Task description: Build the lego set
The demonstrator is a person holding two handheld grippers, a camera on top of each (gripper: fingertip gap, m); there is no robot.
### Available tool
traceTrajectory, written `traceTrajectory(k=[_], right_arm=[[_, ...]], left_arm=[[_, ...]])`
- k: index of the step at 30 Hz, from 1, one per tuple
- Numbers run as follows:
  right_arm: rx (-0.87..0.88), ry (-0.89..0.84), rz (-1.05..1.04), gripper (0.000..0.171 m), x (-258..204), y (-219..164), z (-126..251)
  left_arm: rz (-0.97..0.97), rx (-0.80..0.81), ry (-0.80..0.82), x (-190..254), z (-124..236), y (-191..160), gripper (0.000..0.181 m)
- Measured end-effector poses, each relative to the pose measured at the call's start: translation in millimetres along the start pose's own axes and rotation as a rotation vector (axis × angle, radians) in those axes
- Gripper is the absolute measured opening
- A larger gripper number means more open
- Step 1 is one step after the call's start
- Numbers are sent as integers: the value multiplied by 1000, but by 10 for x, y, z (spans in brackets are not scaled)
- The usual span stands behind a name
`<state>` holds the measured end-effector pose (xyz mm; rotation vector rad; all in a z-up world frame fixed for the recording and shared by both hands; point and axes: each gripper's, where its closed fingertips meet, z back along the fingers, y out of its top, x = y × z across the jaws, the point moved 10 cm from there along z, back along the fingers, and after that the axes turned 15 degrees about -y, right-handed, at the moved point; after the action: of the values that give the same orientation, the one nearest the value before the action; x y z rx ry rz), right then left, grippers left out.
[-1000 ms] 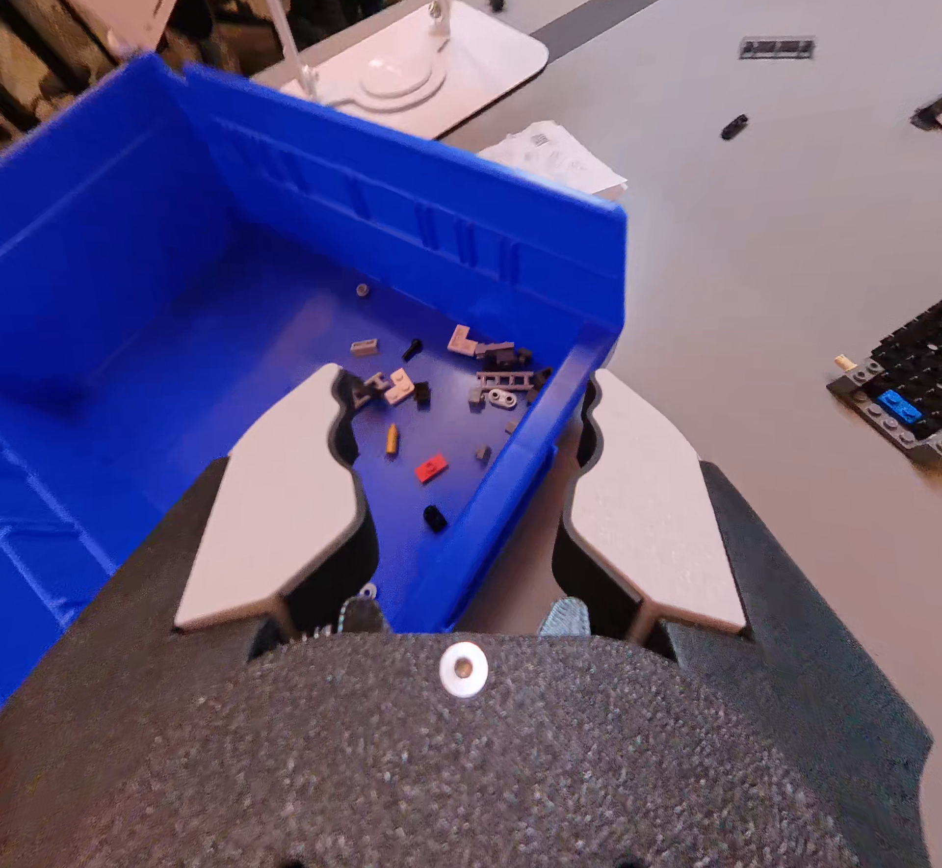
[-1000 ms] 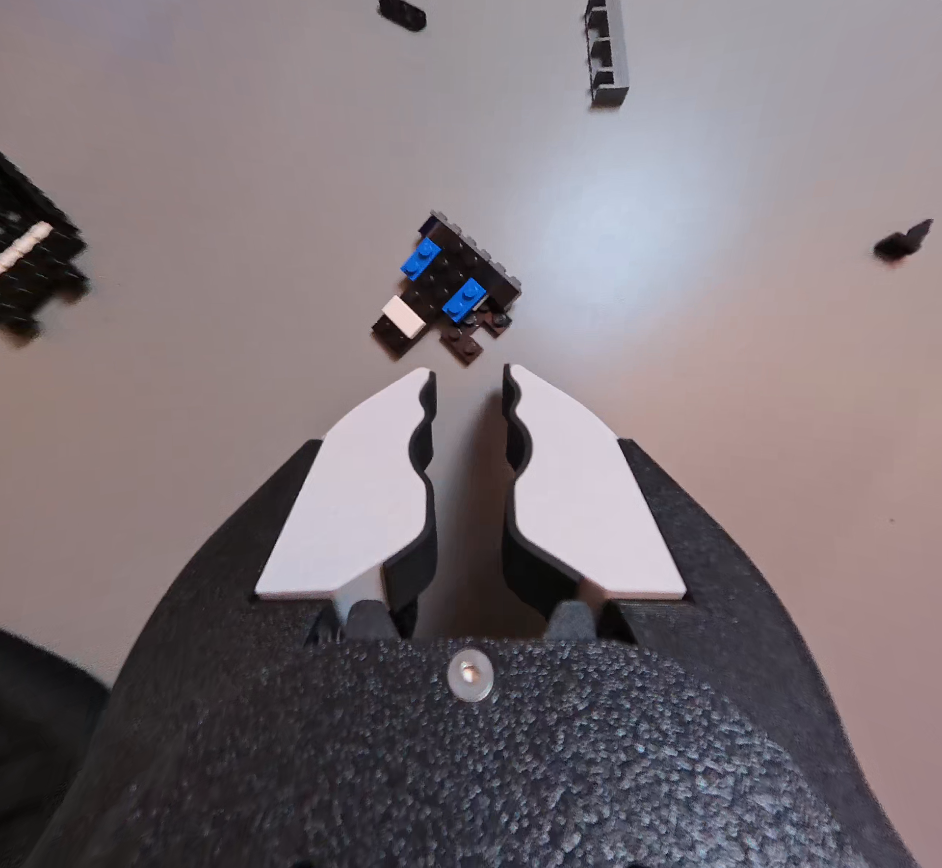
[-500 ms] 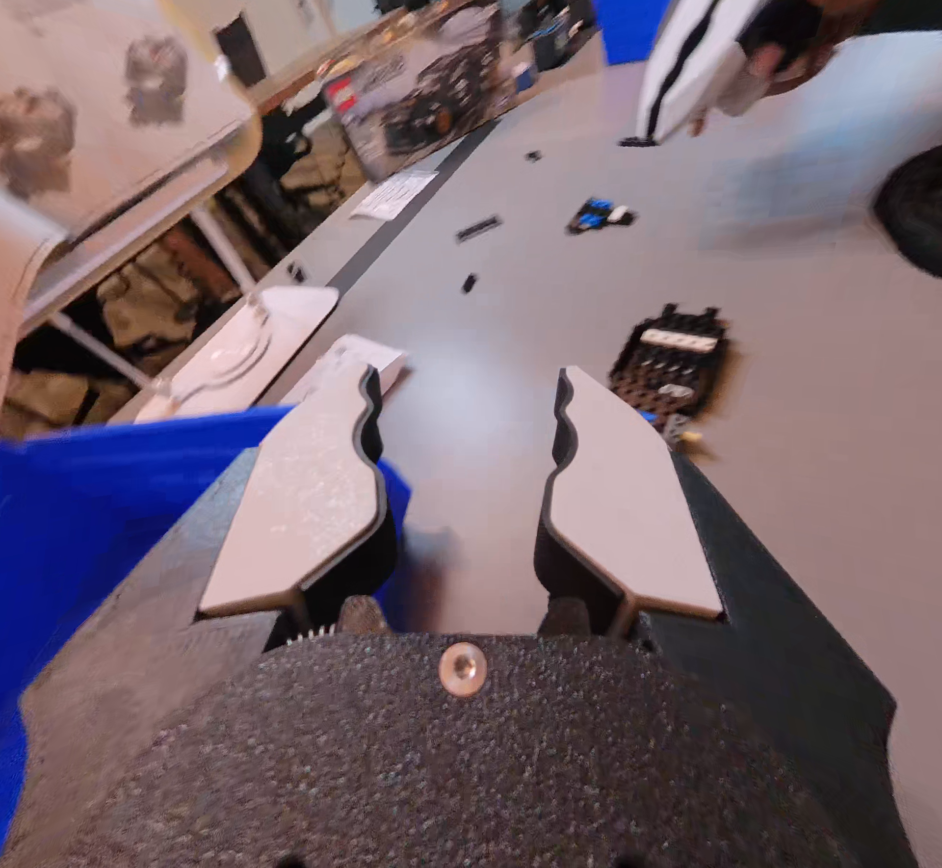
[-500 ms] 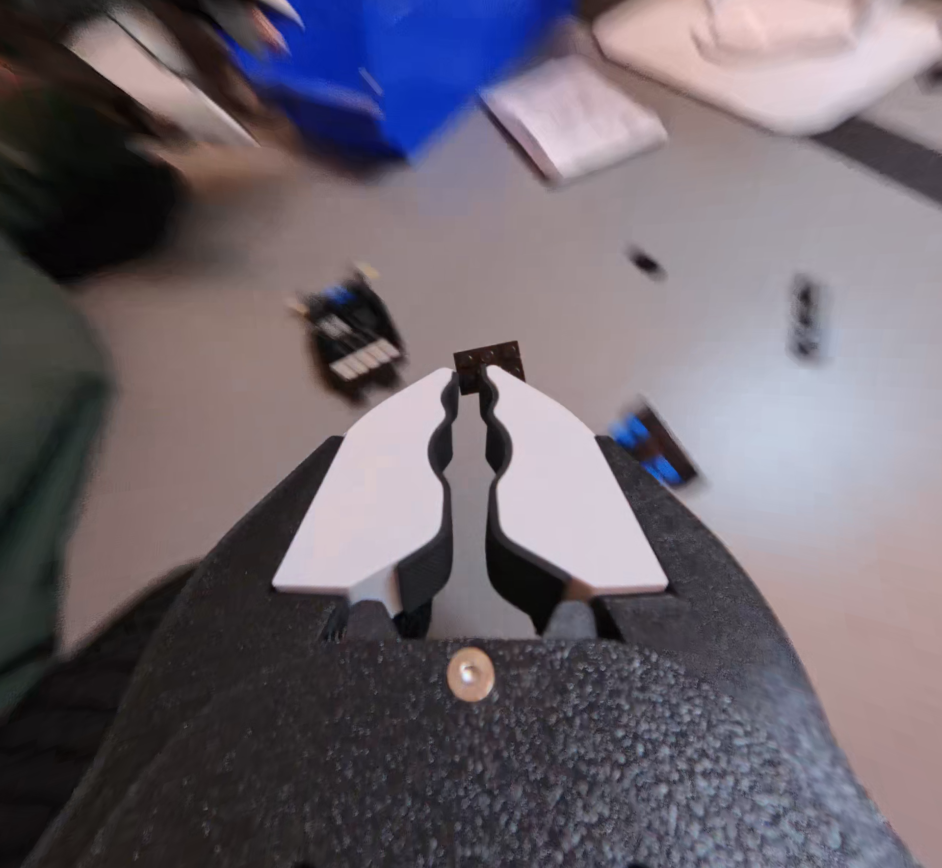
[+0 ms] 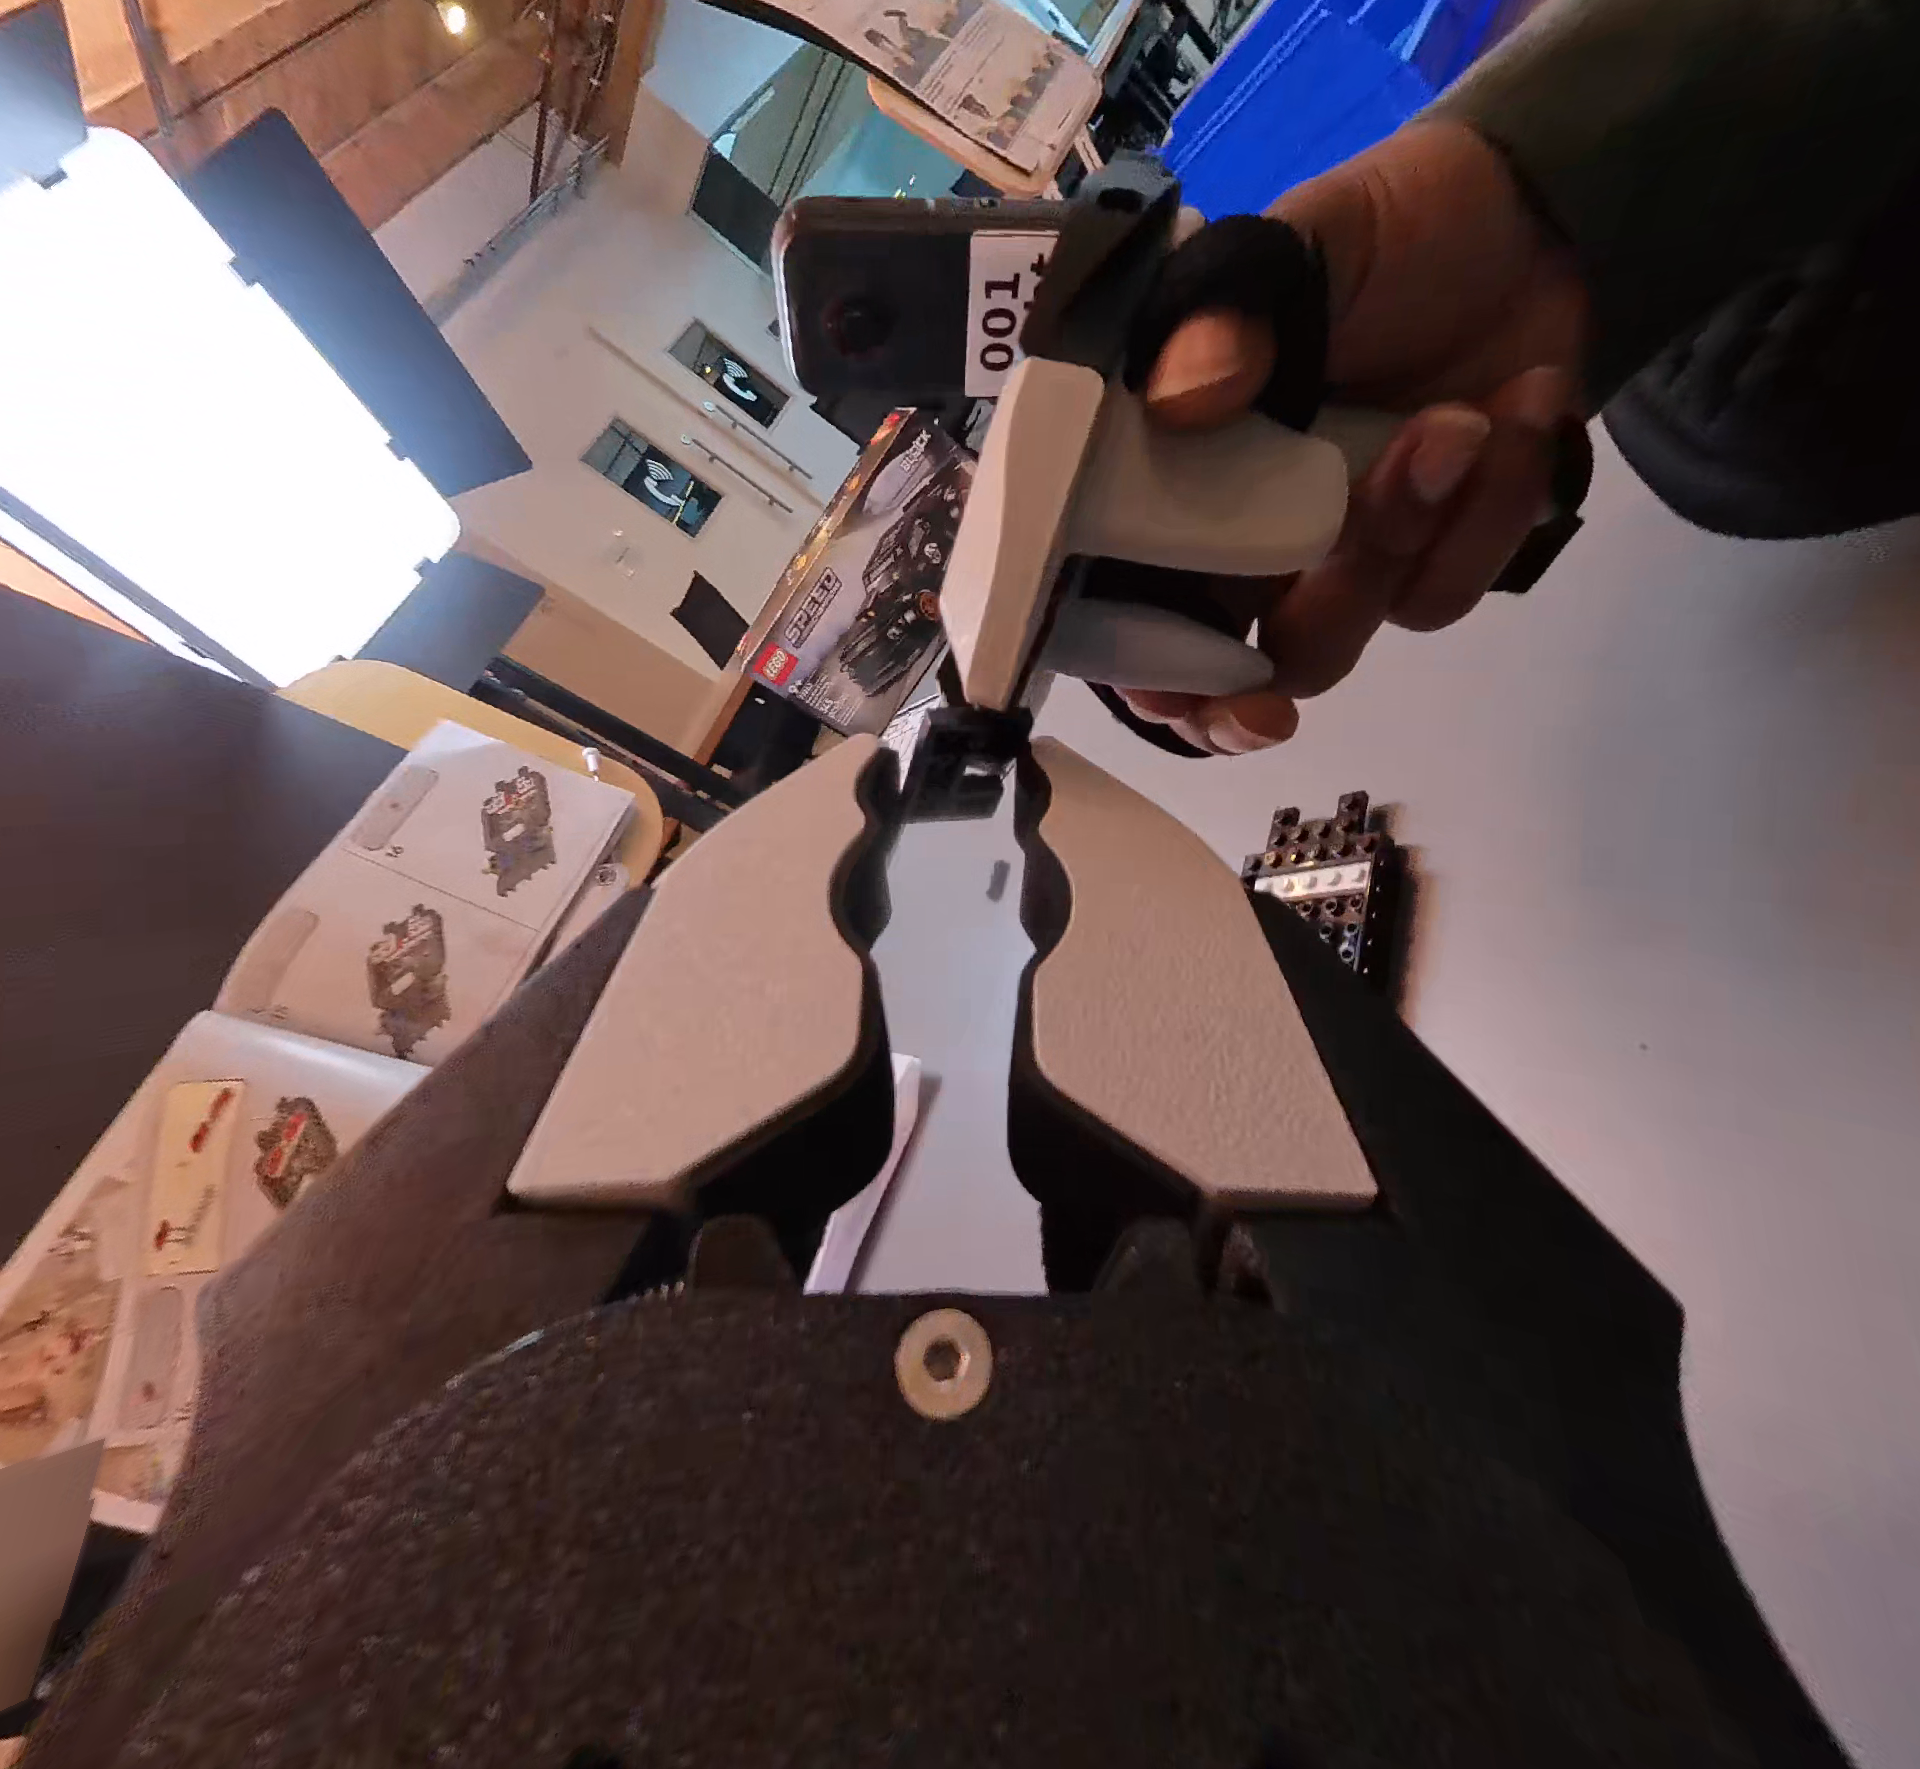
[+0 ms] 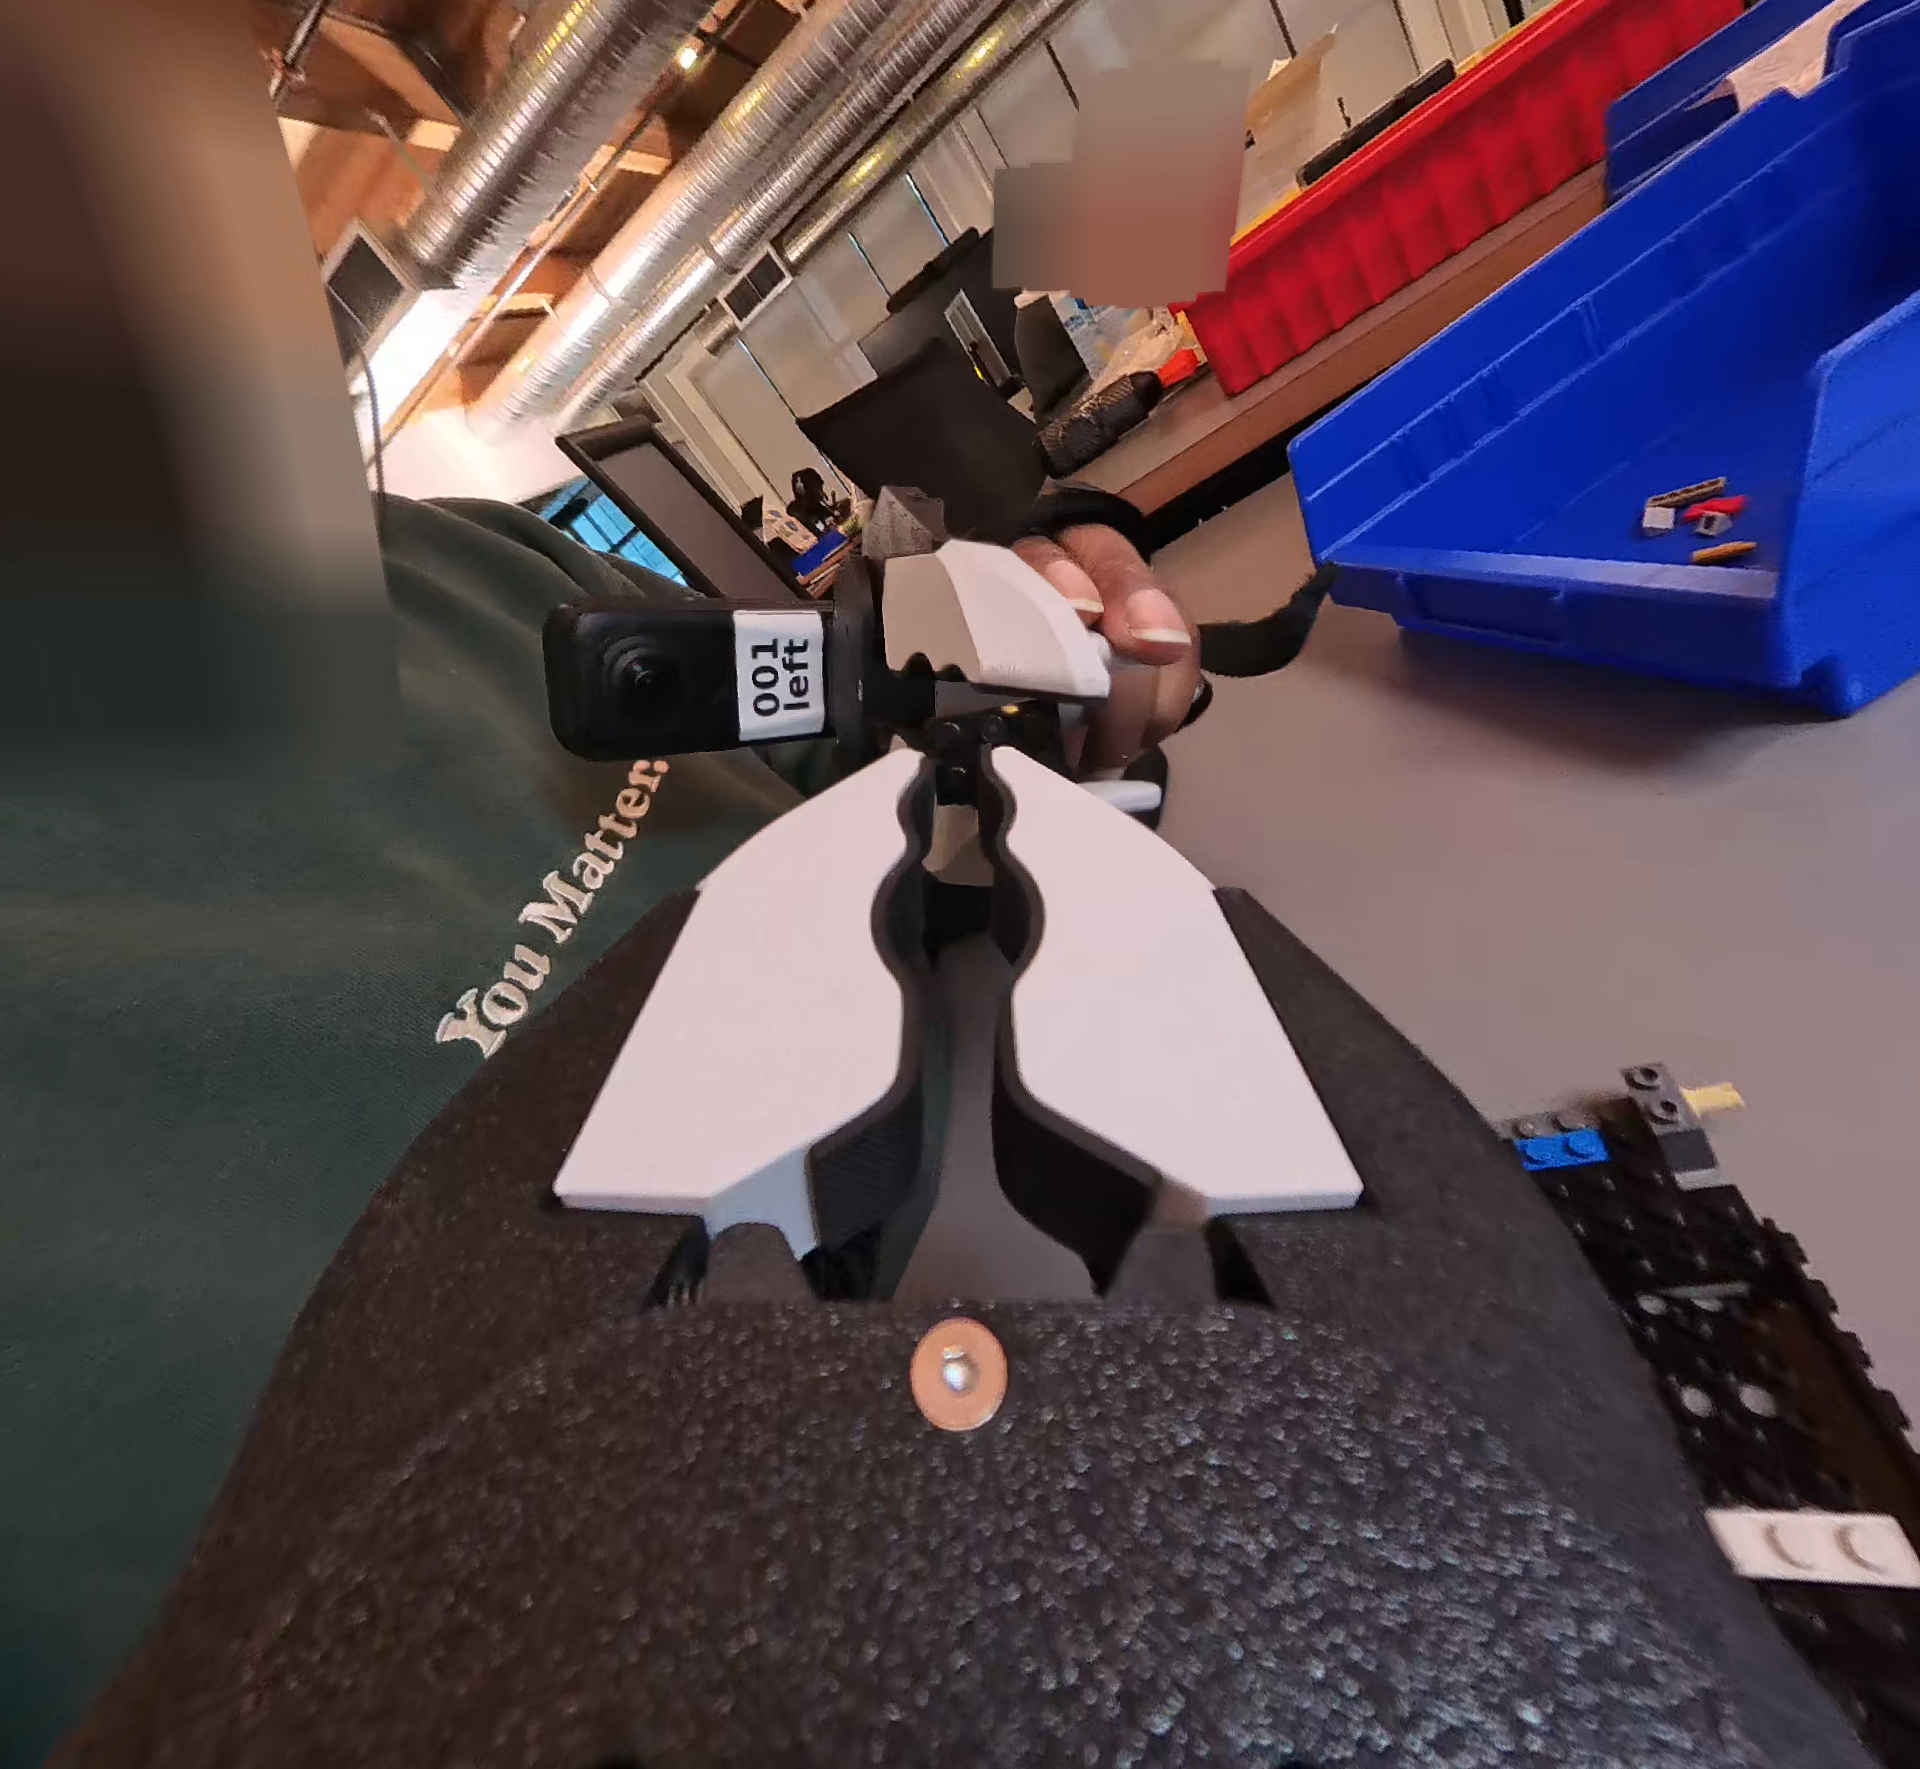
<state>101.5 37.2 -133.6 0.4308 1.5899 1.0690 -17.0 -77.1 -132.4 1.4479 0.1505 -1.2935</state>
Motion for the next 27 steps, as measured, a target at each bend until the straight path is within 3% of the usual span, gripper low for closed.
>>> traceTrajectory(k=[3,5,10,12,13,16,18,21,23,27], right_arm=[[24,-63,-3,14,82,59,85],[45,-222,67,21,237,215,358],[46,-1114,238,26,1083,635,1576],[-24,-1366,256,28,1457,685,1995],[-69,-1437,237,30,1629,679,2141],[-169,-1518,189,34,1985,688,2351],[-214,-1539,176,35,2112,710,2376],[-299,-1559,165,30,2239,727,2359],[-377,-1588,210,10,2238,748,2343],[-140,-1151,343,8,1771,818,1784]], left_arm=[[10,-27,18,-45,29,-65,18],[66,-72,99,-218,130,-182,18],[501,-373,352,-885,575,-814,18],[729,-519,310,-989,671,-1116,18],[840,-556,278,-1009,699,-1245,27],[1026,-621,207,-999,740,-1484,67],[1040,-609,206,-983,752,-1517,75],[994,-558,188,-970,726,-1470,77],[913,-488,178,-962,689,-1378,73],[679,-253,109,-862,567,-1038,48]])
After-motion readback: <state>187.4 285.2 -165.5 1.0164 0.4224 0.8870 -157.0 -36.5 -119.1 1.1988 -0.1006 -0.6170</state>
